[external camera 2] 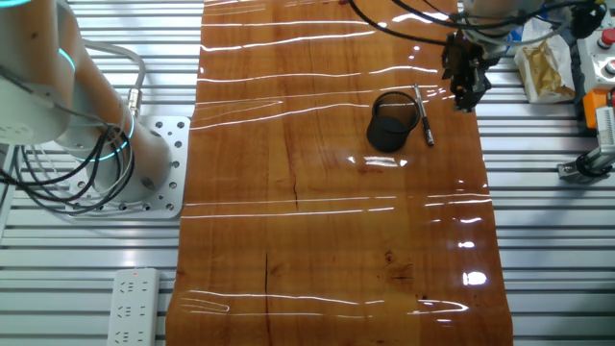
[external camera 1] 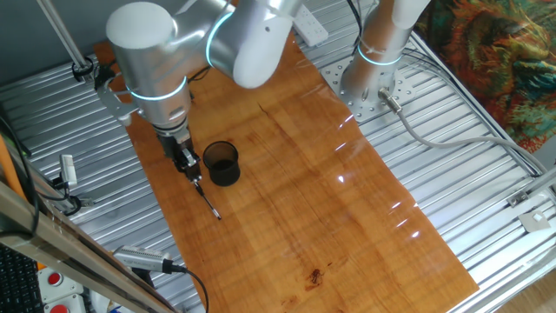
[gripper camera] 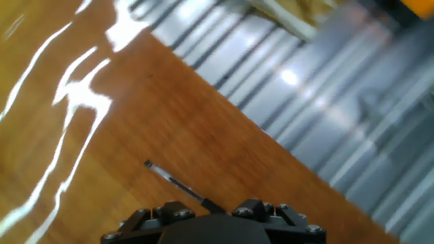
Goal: Put the pen into the pen holder
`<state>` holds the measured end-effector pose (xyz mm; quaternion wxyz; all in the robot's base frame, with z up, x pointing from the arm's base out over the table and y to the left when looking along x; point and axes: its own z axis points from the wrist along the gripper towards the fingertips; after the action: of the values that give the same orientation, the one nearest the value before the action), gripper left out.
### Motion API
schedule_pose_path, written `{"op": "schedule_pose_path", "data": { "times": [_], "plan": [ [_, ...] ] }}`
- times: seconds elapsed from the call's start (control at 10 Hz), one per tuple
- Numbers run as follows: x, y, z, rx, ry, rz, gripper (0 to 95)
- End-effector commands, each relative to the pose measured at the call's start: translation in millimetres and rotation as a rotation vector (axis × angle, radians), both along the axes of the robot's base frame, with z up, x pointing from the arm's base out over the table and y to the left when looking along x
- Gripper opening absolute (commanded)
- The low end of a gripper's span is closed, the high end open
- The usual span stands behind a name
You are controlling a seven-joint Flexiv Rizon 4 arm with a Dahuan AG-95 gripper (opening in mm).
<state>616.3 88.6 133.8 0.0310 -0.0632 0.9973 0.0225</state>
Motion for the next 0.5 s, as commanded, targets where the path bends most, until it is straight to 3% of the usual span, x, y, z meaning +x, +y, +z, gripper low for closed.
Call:
{"op": "schedule_pose_path", "data": {
  "times": [0.1, 0.5],
  "plan": [
    [-3.6, -2.2, 2.4, -0.021, 0.007, -0.128, 57.0],
    [-3.7, -2.3, 2.3, -0.023, 0.007, -0.124, 57.0]
  ]
}}
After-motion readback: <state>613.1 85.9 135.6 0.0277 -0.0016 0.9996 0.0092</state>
